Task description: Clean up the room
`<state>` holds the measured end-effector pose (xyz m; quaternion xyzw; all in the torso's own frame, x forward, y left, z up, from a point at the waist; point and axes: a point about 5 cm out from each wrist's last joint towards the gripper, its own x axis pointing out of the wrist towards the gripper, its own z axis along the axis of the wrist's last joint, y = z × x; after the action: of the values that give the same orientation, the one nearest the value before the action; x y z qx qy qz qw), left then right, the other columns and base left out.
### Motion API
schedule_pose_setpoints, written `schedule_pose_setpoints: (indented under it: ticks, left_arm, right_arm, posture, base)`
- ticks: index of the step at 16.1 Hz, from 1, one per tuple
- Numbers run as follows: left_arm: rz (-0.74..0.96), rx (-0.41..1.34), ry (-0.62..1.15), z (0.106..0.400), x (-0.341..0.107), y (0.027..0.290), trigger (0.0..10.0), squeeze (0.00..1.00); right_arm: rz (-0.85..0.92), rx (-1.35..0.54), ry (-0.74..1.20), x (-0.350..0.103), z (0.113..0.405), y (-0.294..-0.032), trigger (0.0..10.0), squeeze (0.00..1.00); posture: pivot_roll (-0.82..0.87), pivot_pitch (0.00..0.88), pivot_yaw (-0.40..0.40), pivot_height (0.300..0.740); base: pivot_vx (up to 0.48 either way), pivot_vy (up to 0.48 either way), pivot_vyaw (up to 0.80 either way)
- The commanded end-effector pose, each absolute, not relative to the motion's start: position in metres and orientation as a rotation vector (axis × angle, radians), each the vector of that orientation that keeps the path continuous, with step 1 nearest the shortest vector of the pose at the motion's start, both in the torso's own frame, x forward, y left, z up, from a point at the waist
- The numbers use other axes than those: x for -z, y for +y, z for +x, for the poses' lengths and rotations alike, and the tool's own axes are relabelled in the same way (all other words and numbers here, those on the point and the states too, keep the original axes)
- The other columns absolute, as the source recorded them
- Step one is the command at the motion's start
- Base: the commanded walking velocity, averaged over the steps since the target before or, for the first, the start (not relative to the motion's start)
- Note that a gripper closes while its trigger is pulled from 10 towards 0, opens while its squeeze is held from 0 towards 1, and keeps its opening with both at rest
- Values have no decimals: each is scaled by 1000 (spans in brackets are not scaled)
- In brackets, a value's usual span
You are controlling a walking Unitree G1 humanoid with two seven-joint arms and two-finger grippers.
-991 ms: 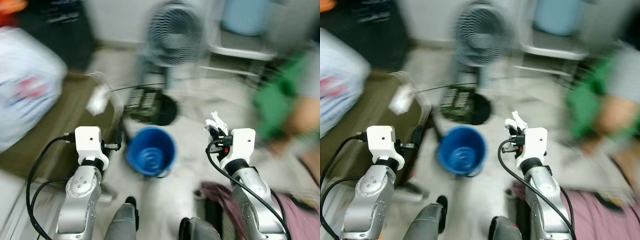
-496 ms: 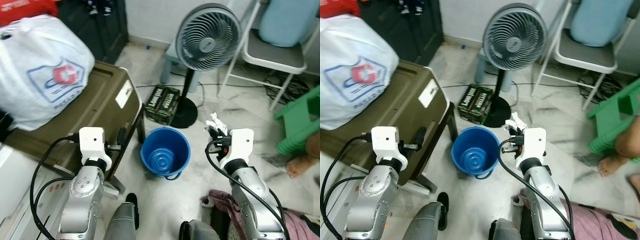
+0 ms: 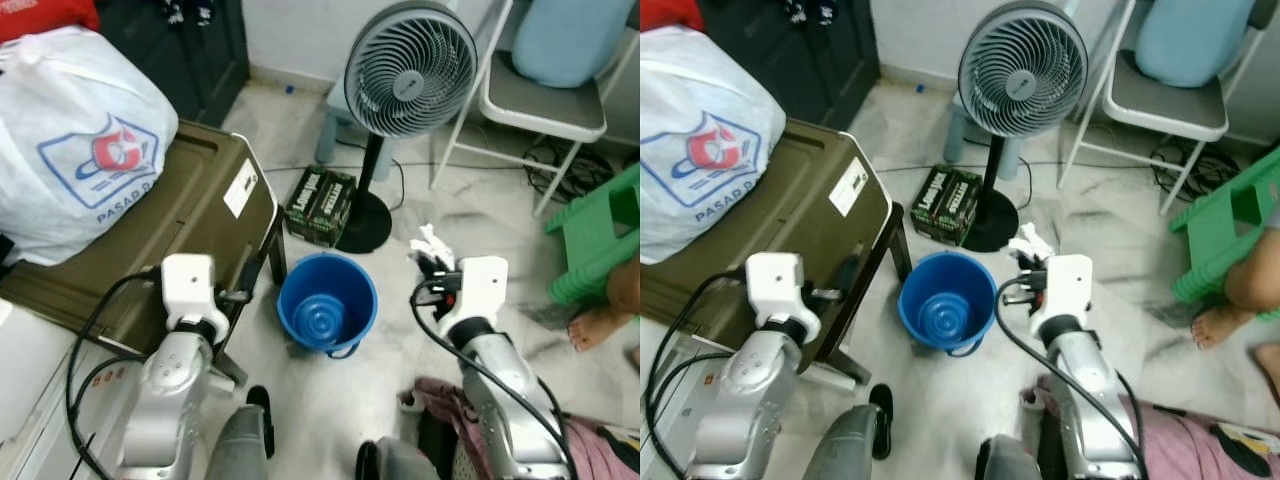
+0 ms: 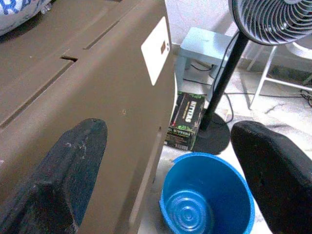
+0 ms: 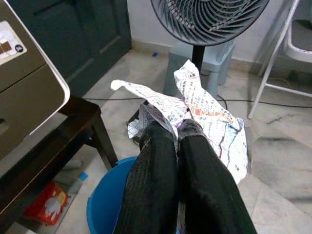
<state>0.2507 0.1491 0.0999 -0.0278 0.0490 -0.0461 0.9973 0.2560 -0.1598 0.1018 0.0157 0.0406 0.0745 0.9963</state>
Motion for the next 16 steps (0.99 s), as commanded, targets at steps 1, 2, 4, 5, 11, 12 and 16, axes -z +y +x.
schedule_pose_setpoints:
  ticks: [1,2,4,5,11,12,16]
  left_arm:
    - [-57,95,86,249,-102,149,10000,0]
    - [-58,96,86,249,-102,149,10000,0]
    - [-60,99,85,249,-102,148,10000,0]
    - [-60,100,84,249,-103,148,10000,0]
    - [-63,105,80,250,-103,146,10000,0]
    - [-63,106,79,250,-103,146,10000,0]
    - [-63,109,77,251,-103,145,10000,0]
  right_arm:
    - [33,-133,98,-97,253,-163,10000,0]
    - [34,-133,98,-97,253,-163,10000,0]
    - [34,-134,98,-97,254,-164,10000,0]
    - [34,-134,98,-97,254,-163,10000,0]
    - [36,-137,98,-97,255,-163,10000,0]
    - [36,-137,97,-97,255,-162,10000,0]
    - [33,-134,98,-97,255,-163,10000,0]
  posture:
    - [-29,210,-38,740]
    - [-29,210,-38,740]
    - [-28,208,-38,740]
    - [-28,208,-38,740]
    - [-28,205,-38,740]
    - [-28,205,-38,740]
    - [-28,202,-38,740]
  base:
    - [0,0,0]
    - [0,0,0]
    - [0,0,0]
    - [0,0,0]
    - [91,0,0]
    - [289,0,0]
    - [295,0,0]
